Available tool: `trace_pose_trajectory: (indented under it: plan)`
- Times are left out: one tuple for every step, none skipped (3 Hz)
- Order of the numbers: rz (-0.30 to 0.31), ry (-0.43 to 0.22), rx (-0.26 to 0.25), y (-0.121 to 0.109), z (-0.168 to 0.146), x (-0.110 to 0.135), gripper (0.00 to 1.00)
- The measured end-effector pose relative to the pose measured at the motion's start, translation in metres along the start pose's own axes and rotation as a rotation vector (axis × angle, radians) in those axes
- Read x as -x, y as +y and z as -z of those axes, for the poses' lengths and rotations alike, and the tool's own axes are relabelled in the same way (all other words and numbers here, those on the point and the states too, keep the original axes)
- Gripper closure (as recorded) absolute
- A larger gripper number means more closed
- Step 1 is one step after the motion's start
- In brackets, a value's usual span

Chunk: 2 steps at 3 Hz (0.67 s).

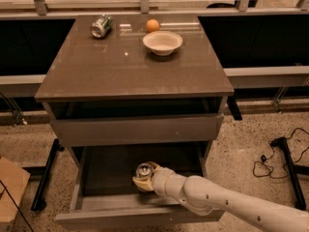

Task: Place 7up can into middle drawer

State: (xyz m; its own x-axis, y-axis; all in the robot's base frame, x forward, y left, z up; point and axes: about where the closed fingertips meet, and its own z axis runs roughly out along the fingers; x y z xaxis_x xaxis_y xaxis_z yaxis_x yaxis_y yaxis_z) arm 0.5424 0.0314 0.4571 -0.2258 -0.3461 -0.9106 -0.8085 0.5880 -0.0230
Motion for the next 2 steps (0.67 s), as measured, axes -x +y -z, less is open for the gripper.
trace_pose_trajectory:
  plan:
    - [0.000,-0.001,0.002,0.0010,-0.0009,0.0005,0.12]
    - [0.000,-0.001,0.004,0.0018,-0.0017,0.0009,0.00]
